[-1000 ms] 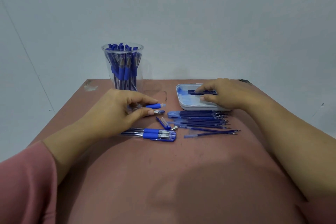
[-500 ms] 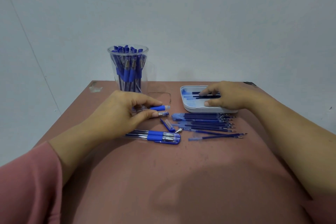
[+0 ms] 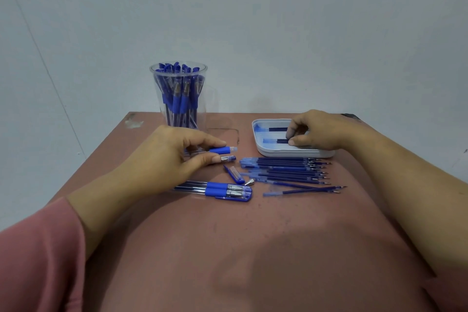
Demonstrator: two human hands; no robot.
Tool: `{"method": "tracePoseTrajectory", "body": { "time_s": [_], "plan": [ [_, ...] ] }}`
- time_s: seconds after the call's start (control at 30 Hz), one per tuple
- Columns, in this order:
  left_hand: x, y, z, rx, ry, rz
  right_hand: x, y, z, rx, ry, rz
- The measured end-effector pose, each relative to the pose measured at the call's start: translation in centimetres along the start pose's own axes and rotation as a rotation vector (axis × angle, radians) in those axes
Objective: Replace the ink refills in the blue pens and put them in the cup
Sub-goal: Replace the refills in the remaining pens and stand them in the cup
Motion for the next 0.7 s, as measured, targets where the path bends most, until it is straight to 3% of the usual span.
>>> {"method": "tracePoseTrajectory", "body": {
  "time_s": [0.17, 0.37, 0.7],
  "plan": [
    [0.0, 0.0, 0.2, 0.018, 0.006, -0.002, 0.0, 0.1, 0.4, 0.062, -0.060, -0.009],
    [-0.1, -0.3, 0.7, 0.046, -0.004, -0.016, -0.8, -1.0, 2.2, 0.075, -0.200, -0.154],
    [-0.1, -0.4, 1.4, 0.096, 0.006, -0.082, -6.9, -0.7, 6.6, 0.194, -0.352, -0.173]
  ]
}}
Point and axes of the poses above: each hand's wrist, its own x-axis towards the middle knuckle, its own y-axis out of the palm, z = x × y, the point moved 4 cm from there along x, towards the middle knuckle, and after that the axes turned 5 degrees about -x, right-handed, at the moved point
